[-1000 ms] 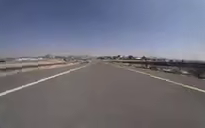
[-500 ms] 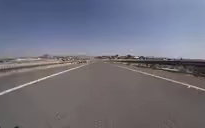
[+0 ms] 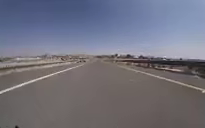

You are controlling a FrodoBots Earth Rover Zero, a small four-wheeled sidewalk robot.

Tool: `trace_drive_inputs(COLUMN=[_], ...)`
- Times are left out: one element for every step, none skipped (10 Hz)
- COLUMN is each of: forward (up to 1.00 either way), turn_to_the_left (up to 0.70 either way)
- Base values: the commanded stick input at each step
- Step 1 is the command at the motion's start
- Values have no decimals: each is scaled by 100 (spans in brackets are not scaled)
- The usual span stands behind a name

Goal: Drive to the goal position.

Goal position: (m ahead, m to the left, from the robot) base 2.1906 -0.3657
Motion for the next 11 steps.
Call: trace_drive_inputs(forward=[100, 100, 100, 100, 100, 100, 100, 100, 100, 100, 100], turn_to_the_left=[0, 0, 0, 1, 7, 13, 18, 24, 21, 10, 0])
